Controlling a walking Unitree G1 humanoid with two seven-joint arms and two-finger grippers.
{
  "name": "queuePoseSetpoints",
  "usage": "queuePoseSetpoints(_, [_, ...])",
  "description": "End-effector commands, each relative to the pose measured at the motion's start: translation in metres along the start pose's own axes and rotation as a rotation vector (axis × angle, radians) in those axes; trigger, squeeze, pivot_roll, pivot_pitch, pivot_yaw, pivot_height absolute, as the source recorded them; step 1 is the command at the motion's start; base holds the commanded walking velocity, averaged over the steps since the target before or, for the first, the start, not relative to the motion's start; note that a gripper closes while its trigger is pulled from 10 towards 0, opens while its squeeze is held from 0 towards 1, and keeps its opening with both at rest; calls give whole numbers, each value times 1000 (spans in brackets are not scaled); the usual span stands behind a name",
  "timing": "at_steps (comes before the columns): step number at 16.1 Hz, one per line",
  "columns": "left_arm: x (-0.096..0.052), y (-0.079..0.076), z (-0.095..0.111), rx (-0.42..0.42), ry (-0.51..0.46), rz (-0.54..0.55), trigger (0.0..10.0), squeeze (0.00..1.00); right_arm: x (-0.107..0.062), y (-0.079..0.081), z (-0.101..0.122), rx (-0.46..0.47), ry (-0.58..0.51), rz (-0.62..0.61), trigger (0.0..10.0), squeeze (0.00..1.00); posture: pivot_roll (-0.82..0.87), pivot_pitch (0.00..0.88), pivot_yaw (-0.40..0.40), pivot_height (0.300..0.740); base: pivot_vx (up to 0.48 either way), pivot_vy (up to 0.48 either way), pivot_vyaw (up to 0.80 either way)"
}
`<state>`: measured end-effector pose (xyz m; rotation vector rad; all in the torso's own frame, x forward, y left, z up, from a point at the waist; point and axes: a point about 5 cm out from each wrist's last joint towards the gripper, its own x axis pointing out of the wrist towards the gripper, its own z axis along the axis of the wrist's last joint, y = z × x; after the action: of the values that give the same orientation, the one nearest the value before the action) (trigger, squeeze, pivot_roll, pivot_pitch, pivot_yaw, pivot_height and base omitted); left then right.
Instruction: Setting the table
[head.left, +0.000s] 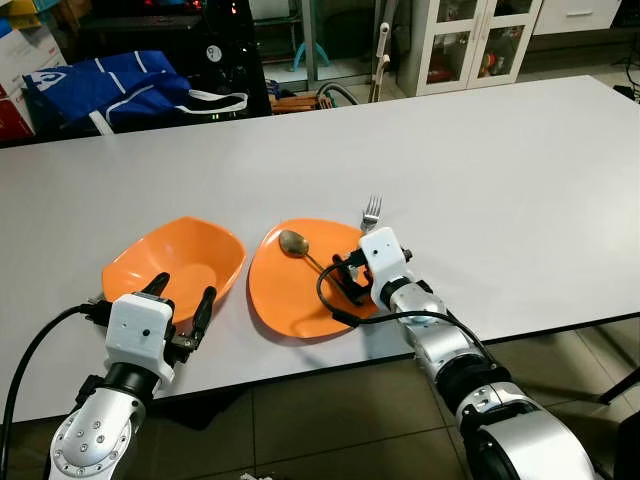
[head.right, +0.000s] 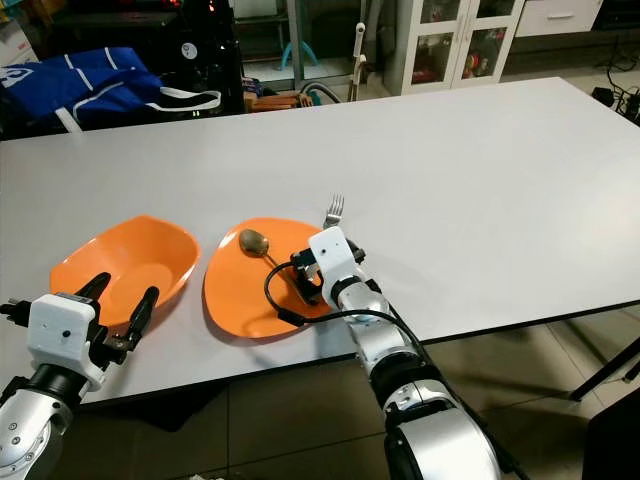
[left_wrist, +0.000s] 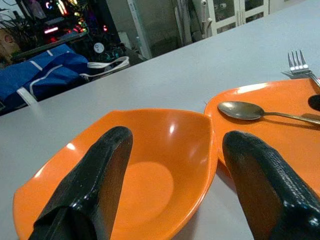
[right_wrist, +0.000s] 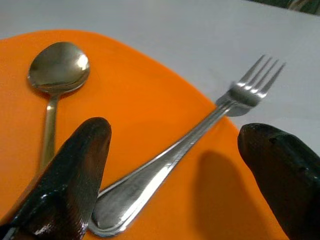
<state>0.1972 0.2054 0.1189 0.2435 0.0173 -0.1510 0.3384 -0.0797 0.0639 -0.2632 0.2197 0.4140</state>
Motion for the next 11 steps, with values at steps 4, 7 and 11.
queuePoseSetpoints(4, [2,1,7,4,-9,5,10000,0,-2,4,-12,-6,88,47,10000,0,-27,0,85,740,0,0,0])
queuePoseSetpoints(7, [4,0,12,7,-17,1,10000,0,-2,5,-10,-17,68,49,10000,0,-33,0,86,740,0,0,0])
queuePoseSetpoints(11, [5,-1,14,9,-21,-2,10000,0,-1,7,-8,-22,71,45,10000,0,-33,0,86,740,0,0,0])
